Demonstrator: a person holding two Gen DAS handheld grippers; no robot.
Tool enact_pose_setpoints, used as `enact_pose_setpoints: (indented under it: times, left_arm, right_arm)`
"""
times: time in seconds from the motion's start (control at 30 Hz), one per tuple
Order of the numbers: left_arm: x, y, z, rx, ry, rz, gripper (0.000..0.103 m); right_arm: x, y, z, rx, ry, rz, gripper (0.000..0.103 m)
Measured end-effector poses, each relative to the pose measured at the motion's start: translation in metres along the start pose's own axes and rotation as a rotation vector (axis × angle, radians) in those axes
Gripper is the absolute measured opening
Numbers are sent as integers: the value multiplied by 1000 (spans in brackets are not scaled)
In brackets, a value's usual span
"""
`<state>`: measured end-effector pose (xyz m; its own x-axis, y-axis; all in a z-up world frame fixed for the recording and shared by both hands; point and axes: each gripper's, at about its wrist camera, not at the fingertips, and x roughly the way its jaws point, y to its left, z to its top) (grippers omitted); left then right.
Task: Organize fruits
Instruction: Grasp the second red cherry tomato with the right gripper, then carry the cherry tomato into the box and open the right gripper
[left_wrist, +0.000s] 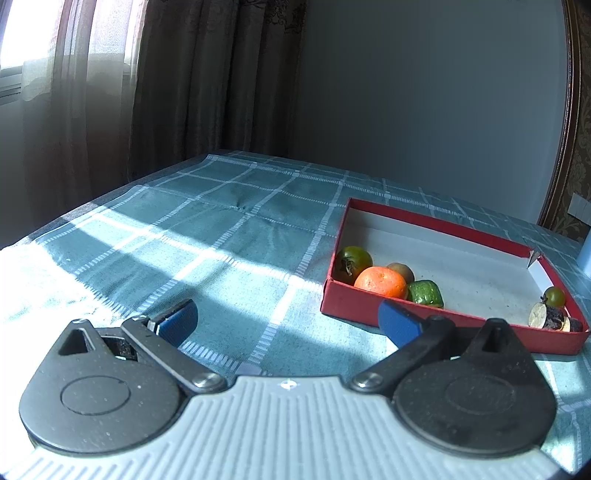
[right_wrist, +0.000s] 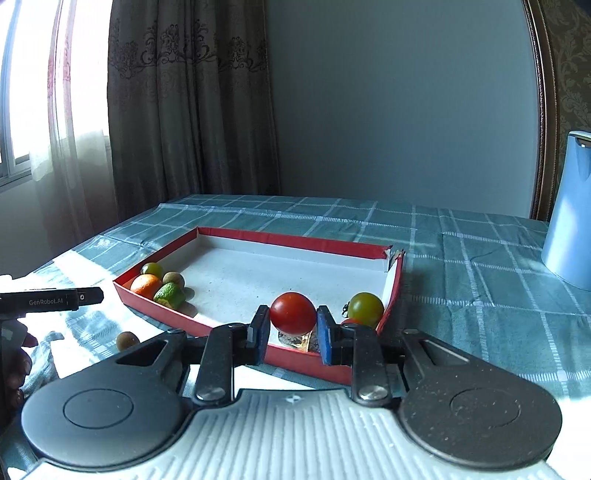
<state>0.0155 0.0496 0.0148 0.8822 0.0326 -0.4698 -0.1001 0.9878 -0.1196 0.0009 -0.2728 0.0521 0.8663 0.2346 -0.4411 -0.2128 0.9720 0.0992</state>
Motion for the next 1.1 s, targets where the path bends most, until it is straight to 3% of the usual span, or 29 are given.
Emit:
enact_pose_setpoints:
  times: [0.37,1.1]
  left_arm:
    - [2,-1,0,8,10,10,103]
    - [2,1,0,5,18,19,103]
  right_arm:
    - [63,-17,-2,3,89,-94,26]
    - [69,-21,-14,43,77,-131,26]
